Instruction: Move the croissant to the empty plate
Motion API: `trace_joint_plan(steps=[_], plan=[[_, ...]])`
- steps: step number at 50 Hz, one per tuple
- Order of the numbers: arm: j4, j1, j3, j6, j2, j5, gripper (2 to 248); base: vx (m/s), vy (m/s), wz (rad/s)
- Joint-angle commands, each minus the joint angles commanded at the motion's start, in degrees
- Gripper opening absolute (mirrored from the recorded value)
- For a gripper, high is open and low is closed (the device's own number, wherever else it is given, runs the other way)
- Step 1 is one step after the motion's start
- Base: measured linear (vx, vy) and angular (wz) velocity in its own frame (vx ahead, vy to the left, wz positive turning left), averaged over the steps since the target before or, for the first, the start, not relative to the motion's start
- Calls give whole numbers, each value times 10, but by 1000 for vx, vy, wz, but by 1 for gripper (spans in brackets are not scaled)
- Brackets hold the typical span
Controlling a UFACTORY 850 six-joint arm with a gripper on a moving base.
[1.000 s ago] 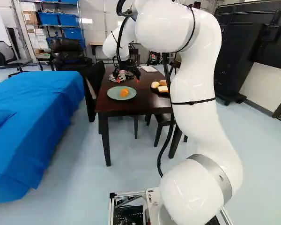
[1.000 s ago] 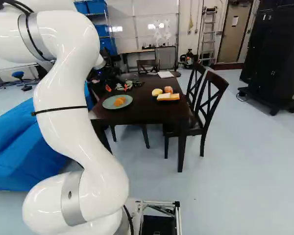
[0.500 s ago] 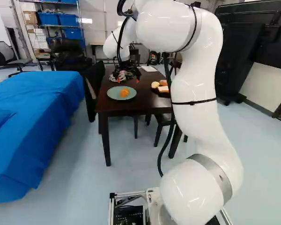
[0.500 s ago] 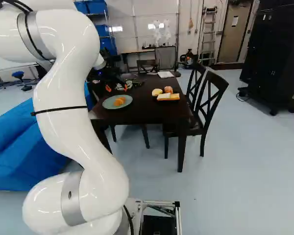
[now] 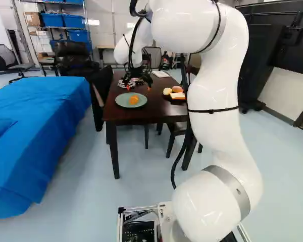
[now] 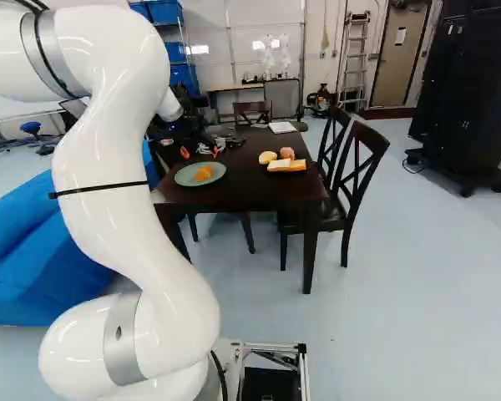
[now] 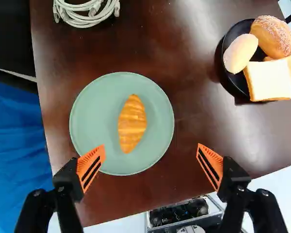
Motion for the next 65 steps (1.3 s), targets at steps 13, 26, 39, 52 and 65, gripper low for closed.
trace_joint_plan(steps=[13, 26, 39, 52, 65], plan=[[12, -9, 40, -22, 22, 44, 247, 0, 0, 0], [27, -21, 91, -50, 49, 100, 247, 0, 0, 0], [45, -35, 152, -84, 82, 167, 247, 0, 0, 0], [65, -52, 222, -122, 120, 244, 247, 0, 0, 0], [89, -70, 302, -166, 163, 331, 247, 0, 0, 0]])
